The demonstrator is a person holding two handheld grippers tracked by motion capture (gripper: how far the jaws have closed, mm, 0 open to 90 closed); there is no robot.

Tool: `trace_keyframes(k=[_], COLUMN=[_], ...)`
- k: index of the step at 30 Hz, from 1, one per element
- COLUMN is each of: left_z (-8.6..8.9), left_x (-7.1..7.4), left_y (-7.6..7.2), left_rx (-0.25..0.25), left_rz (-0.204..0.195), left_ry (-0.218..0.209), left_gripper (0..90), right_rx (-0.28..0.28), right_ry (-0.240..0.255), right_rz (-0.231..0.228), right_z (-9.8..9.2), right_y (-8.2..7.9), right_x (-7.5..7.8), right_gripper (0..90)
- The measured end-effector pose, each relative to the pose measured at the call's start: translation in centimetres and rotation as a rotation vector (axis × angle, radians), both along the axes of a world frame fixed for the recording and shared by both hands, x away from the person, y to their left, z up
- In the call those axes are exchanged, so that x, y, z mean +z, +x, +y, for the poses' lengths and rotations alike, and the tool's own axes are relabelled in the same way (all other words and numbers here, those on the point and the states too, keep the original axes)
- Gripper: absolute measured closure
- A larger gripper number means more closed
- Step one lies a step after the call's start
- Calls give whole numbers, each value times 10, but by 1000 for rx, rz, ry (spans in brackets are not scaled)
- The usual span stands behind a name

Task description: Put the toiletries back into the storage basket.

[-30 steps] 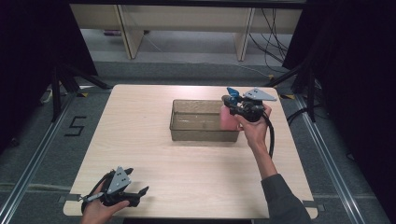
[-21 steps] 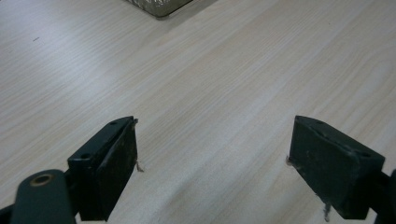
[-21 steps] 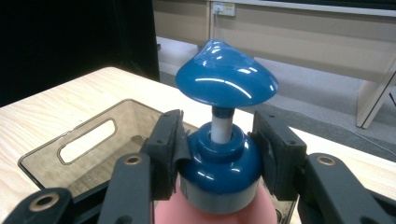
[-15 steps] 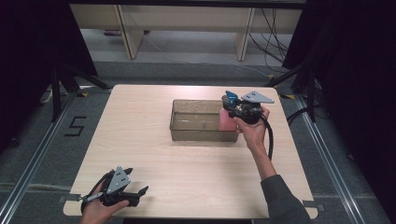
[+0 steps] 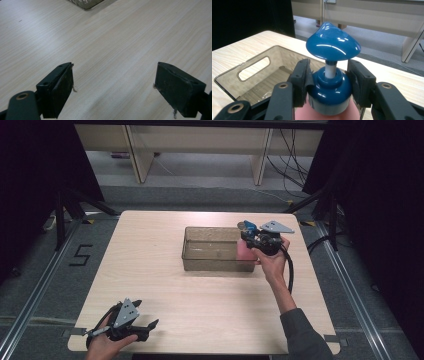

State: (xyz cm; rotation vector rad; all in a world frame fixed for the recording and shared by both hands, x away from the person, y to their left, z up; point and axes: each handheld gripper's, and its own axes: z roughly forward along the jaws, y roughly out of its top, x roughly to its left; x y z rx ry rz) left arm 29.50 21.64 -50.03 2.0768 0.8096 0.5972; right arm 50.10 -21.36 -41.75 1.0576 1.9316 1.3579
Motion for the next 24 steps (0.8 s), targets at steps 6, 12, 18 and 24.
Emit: trace_keyframes(k=[6, 12, 18, 24], left_z=[1, 3, 1, 1], left_x=[1, 2, 0, 1], left_y=[0, 1, 1, 1], left_rx=[-6, -17, -5, -14], left_rz=[-2, 1, -16, -8], left_ry=[14, 30, -12, 12], left_gripper=[150, 149, 150, 150], right_rx=[-7, -12, -2, -3], right_ry=[-5, 0, -18, -30], right_rz=[33, 53, 35, 43], right_z=[1, 3, 2, 3], right_y=[-1, -2, 1, -2], right_x=[-4, -11, -16, -16], right_gripper=[544, 544, 544, 539])
